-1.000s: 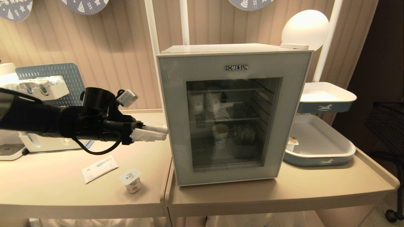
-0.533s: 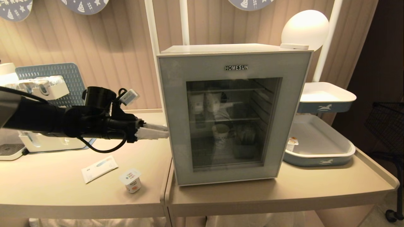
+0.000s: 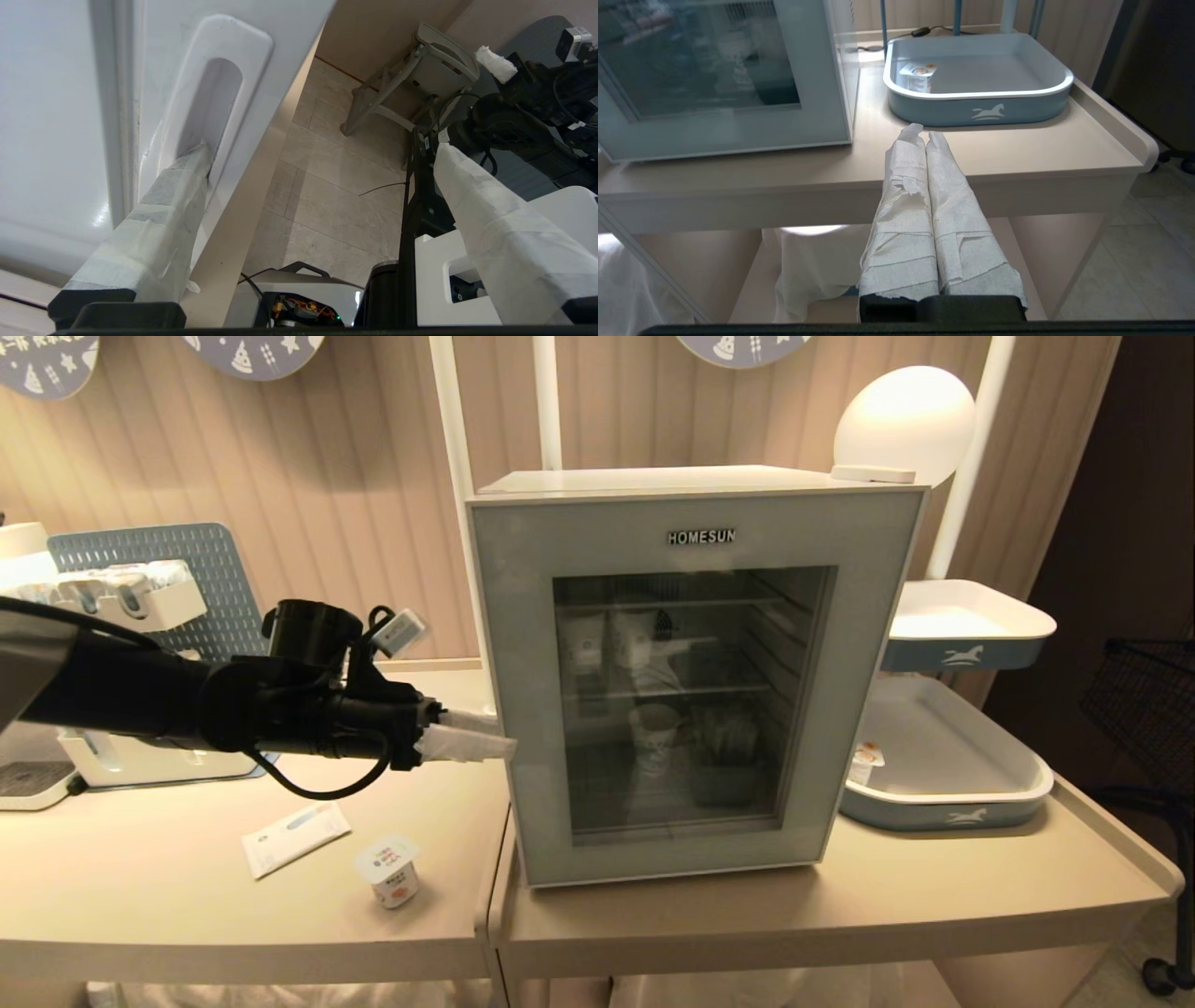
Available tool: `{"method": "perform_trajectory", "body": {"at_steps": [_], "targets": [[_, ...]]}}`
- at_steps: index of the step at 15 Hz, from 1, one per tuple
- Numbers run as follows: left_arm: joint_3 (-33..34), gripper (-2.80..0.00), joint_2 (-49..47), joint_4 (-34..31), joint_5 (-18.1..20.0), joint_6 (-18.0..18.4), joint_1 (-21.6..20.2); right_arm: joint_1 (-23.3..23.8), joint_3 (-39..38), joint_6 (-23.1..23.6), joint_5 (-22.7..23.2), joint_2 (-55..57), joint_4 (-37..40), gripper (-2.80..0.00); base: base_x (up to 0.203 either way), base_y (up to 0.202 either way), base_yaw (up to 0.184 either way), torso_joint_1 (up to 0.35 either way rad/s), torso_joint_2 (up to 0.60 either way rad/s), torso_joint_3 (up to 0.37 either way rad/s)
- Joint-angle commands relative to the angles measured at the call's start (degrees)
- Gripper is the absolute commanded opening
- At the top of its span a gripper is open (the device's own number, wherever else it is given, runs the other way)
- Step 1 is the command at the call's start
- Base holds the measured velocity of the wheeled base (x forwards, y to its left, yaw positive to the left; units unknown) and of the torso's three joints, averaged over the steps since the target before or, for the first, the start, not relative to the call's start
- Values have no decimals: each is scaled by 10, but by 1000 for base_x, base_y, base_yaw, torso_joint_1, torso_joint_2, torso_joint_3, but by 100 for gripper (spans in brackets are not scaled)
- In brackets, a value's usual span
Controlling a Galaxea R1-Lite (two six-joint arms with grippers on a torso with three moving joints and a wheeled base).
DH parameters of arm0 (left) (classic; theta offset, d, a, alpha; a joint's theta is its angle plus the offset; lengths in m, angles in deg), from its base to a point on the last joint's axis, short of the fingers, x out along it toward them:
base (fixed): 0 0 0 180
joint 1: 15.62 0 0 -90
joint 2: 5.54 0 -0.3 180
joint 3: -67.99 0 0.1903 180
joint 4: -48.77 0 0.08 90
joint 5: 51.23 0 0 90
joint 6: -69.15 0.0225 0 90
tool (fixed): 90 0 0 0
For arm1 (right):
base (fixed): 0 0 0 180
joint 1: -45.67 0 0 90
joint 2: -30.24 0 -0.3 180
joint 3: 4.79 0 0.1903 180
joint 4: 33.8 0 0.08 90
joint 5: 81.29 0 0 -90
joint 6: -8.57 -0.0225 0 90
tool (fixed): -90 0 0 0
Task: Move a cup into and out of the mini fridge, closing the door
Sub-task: Open the freezer door
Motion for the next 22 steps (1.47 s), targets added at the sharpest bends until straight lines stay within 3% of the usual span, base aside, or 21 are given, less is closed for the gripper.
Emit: {"method": "perform_trajectory", "body": {"at_steps": [1, 5, 16, 17, 19, 22], "targets": [[14, 0, 16, -3, 10, -1, 13, -1, 0, 0, 0, 0, 0, -280, 0, 0, 0, 0, 0, 0], [56, 0, 59, -4, 10, 4, 37, -1, 0, 0, 0, 0, 0, -280, 0, 0, 0, 0, 0, 0], [288, 0, 314, 5, 0, 13, 82, -1, 0, 0, 0, 0, 0, -280, 0, 0, 0, 0, 0, 0], [294, -280, 310, 12, -21, 8, 74, -1, 0, 0, 0, 0, 0, -280, 0, 0, 0, 0, 0, 0], [277, -280, 258, 23, -61, 2, 45, -1, 0, -1, 0, 0, 0, -280, 0, 0, 0, 0, 0, 0], [223, -280, 169, 30, -108, 0, 39, -1, 0, -1, 0, 0, 0, -280, 0, 0, 0, 0, 0, 0]]}}
